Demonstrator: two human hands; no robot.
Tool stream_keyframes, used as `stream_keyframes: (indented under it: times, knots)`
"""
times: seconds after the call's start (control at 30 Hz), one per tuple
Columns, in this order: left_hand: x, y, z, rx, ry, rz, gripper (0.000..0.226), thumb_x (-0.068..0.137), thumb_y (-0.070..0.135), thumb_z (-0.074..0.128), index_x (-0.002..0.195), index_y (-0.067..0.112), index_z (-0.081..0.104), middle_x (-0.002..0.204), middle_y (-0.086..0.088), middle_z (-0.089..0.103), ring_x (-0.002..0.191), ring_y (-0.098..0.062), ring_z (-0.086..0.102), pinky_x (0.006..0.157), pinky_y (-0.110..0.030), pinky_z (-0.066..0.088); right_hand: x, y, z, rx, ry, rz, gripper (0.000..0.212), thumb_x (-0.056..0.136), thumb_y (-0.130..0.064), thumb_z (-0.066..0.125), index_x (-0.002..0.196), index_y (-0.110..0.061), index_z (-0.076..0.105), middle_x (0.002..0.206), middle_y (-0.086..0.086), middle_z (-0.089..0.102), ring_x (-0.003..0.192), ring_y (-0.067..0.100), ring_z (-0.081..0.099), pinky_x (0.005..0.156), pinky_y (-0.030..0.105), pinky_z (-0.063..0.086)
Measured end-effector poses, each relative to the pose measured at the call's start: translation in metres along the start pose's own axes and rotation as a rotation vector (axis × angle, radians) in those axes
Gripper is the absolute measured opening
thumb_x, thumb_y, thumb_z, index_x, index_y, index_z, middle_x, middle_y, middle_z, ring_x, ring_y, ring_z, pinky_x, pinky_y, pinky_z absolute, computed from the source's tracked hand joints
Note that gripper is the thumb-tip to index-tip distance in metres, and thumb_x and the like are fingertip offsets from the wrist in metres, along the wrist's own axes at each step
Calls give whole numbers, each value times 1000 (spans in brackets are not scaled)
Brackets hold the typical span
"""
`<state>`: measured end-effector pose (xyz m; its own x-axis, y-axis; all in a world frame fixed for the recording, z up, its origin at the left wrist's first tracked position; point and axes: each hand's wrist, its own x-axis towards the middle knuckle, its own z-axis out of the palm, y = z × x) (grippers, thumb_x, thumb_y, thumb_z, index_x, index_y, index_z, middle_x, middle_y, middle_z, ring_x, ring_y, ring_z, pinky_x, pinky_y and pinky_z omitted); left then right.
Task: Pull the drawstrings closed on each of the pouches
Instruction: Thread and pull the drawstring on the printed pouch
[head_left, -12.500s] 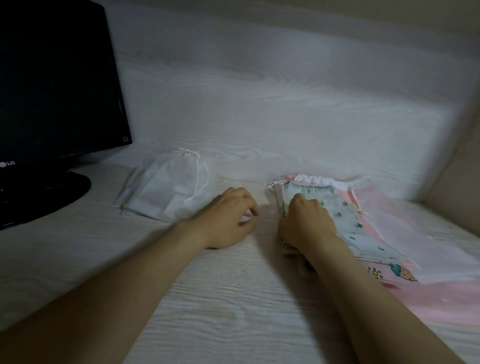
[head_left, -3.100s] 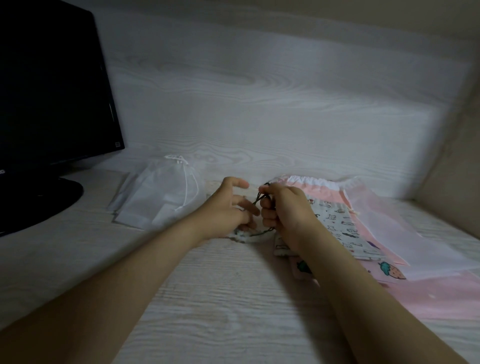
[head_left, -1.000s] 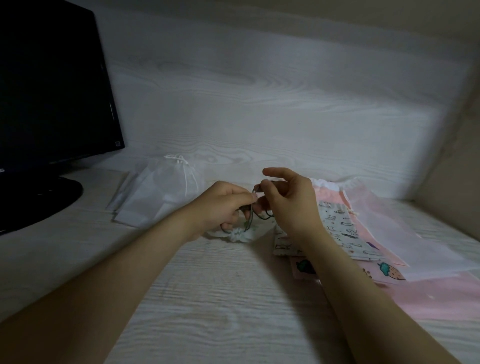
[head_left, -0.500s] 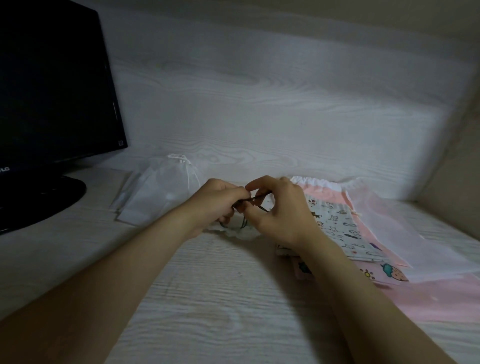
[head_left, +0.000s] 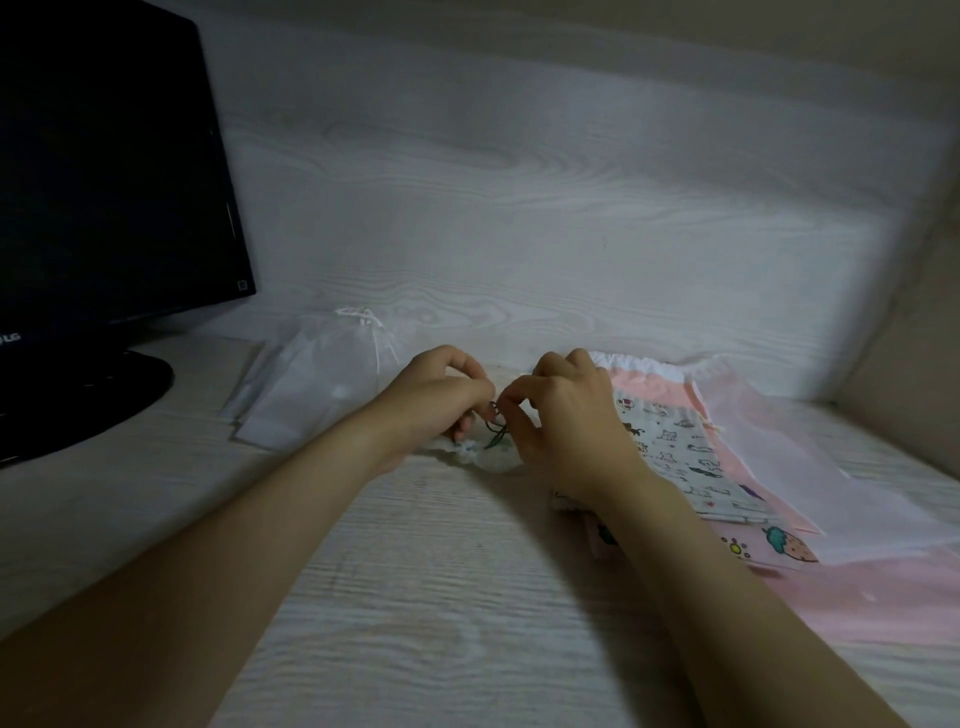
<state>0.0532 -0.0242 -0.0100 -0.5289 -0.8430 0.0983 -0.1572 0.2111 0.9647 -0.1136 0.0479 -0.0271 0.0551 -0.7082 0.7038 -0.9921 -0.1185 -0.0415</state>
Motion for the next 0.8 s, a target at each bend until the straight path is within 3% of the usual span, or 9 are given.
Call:
stream_keyframes:
  times: [0.1,0.2,0.33,0.43,0.53,0.63,0.73,0.8]
  knots:
    - [2,-6,0,150,51,148,16,88,3,72,95,16,67,81,-4,74,73,-13,65,71,-32,55,1,-2,5,145,-83,138,20,96,-30,57,89,-25,75,83,-5,56,88,26,51,78,39,39]
    - [4,-14,-3,305,121,267,25,84,-3,72,80,20,80,78,6,78,78,-8,73,79,-31,59,2,-6,4,359,-97,235,28,97,-30,51,83,-23,75,78,-4,68,76,19,59,74,40,50]
    - [2,-11,-1,306,94,311,29,89,1,69,94,25,85,92,11,81,95,-4,76,97,-36,61,2,-10,-5,468,-123,316,26,102,-19,56,83,-14,73,72,-1,67,68,13,59,64,33,46]
    - [-3,-6,4,251,-55,304,17,96,16,70,102,24,84,101,9,81,104,-8,75,102,-40,58,2,-8,-5,492,-106,346,26,103,-19,57,80,-20,70,69,-15,61,64,-1,55,58,11,38]
    - [-2,-8,4,292,-39,315,9,96,27,75,94,26,84,97,9,80,99,-12,75,99,-47,58,2,-5,-4,496,-69,363,26,102,-17,57,82,-22,73,70,-18,62,67,-5,58,59,8,38]
    - [-1,-5,2,304,7,251,20,97,32,68,88,19,80,87,10,76,84,-11,70,84,-39,59,2,-6,-5,504,-53,368,25,102,-19,58,83,-19,73,69,-18,61,67,-10,57,59,7,37]
    - [-3,4,3,263,22,215,40,90,35,51,80,-3,59,85,-8,54,77,-19,50,74,-37,39,3,-11,-6,494,-35,331,25,103,-23,59,81,-21,70,67,-15,61,68,-6,57,60,10,37]
    - [-2,6,4,259,15,206,32,96,28,49,76,4,56,87,-9,52,79,-20,48,75,-37,38,4,-13,-6,480,-20,305,25,103,-22,59,83,-17,72,69,-17,60,68,-5,57,63,12,39]
